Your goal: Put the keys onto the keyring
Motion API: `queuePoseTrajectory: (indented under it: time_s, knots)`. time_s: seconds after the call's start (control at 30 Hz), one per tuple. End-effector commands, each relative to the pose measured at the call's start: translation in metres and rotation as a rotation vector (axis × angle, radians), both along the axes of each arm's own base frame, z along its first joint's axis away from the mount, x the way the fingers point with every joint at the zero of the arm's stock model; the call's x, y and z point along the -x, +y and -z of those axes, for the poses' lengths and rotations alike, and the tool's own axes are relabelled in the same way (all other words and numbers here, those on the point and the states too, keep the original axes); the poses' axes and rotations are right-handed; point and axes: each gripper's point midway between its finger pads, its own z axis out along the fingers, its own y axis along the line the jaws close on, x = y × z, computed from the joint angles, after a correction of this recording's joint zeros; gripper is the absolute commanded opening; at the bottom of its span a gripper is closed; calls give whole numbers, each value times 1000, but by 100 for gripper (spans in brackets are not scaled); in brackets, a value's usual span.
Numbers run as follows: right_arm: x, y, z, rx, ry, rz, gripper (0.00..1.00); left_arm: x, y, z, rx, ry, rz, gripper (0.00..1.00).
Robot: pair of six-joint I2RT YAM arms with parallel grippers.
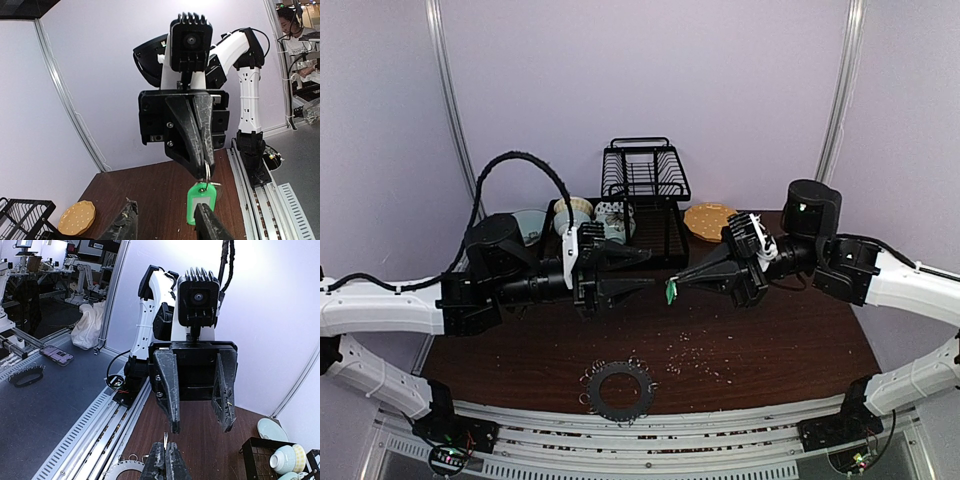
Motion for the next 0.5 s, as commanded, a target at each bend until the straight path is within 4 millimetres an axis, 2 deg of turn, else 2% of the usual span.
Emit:
queuePoseTrajectory:
  time_s: [0.0,0.1,0.2,0.23,0.3,0.37,0.43,0.47]
  knots:
    - [7,1,-2,-6,-27,-30,0,14,-1,-12,26,-67,69,37]
    - [8,2,0,0,-32,-29,0,16,-6,-9,14,-55,88,32]
    - [5,3,1,5,-45,-18,0,22,-15,0,-44,-28,150,31]
    - [5,3,2,8,-51,-15,0,25,-17,4,-59,-27,174,32]
    - [4,3,4,15,-57,-8,0,32,-17,7,-60,-35,211,40]
    - [3,4,5,20,-56,-6,0,30,-16,2,-25,-31,195,41]
    - [4,4,5,18,-56,-12,0,21,-17,-2,2,-10,145,28]
    - [4,4,5,17,-55,-13,0,18,-17,-4,8,-9,126,24]
